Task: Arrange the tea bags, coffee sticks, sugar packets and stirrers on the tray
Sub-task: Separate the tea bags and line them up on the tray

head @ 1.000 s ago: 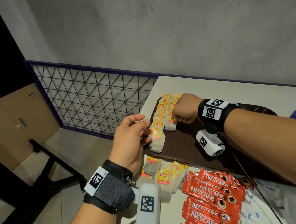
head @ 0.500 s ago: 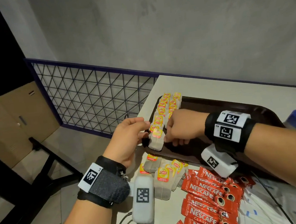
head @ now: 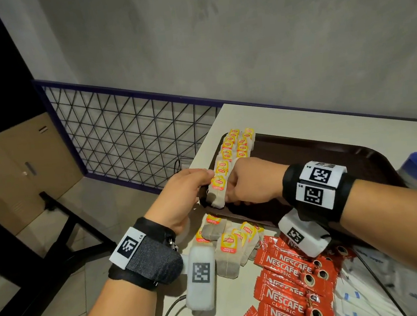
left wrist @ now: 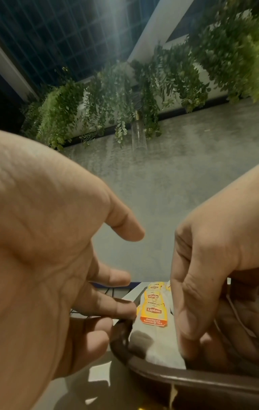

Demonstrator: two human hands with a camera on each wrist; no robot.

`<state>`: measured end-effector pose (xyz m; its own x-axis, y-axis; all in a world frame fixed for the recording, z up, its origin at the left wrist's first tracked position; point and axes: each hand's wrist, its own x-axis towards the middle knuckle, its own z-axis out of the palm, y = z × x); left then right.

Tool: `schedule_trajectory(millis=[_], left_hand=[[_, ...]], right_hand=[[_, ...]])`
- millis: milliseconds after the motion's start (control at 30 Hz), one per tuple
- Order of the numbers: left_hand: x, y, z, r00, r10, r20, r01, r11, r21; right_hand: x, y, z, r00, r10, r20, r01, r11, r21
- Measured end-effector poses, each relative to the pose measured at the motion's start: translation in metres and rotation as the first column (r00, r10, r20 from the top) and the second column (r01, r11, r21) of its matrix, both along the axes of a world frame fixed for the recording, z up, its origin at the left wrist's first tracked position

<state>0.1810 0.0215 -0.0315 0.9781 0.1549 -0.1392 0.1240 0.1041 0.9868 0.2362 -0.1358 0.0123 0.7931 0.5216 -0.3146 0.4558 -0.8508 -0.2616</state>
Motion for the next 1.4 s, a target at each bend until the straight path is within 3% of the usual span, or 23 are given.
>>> schedule_trajectory(millis=[133,267,400,633,733,867,1033,1167,1333,1400], left_hand=[[0.0,0.001,0.0,1.0,0.001,-0.024,-0.001,1.0,0.001],[-0.003,0.002,0.003,0.999,0.015,-0.032,-0.014,0.999,0.035],[-0.006,0.004,0.013,0.997,0.08,0.017,-0.08,0.996,0.041],[-0.017,-0.002,0.033,0.994,-0.056,0.098,0.06,0.997,-0.039],[-0.027,-0.002,0.04,0.974,-0.163,0.159,0.148,0.984,0.101],[-0.042,0.004,0.04,0.946,-0.314,0.083,0.236,0.841,0.487],[-0.056,-0.002,0.026,0.9,-0.41,-0.147,0.404,0.66,0.633],[-0.065,-0.009,0.021,0.885,-0.397,-0.245,0.407,0.402,0.82],[-0.068,-0.01,0.021,0.887,-0.38,-0.263,0.39,0.31,0.867],[-0.07,-0.009,0.021,0.889,-0.378,-0.257,0.382,0.305,0.872]], right_hand=[[0.002,-0.001,0.002,0.998,-0.067,0.004,0.067,0.996,0.054],[0.0,-0.006,0.01,0.991,-0.101,-0.083,0.11,0.988,0.109],[-0.019,-0.019,0.02,0.995,-0.097,-0.035,0.102,0.979,0.178],[-0.068,-0.037,0.018,0.998,-0.042,0.049,0.044,0.998,-0.052],[-0.075,-0.042,0.012,0.997,-0.047,0.058,0.052,0.995,-0.088],[-0.08,-0.041,0.004,0.999,-0.037,0.029,0.039,0.996,-0.077],[-0.075,-0.038,-0.002,0.998,-0.045,0.046,0.045,0.999,-0.003],[-0.076,-0.034,-0.004,0.999,-0.048,0.001,0.048,0.998,0.046],[-0.078,-0.035,-0.002,0.998,-0.056,-0.021,0.058,0.99,0.131],[-0.08,-0.036,-0.002,0.998,-0.056,-0.042,0.062,0.985,0.162]])
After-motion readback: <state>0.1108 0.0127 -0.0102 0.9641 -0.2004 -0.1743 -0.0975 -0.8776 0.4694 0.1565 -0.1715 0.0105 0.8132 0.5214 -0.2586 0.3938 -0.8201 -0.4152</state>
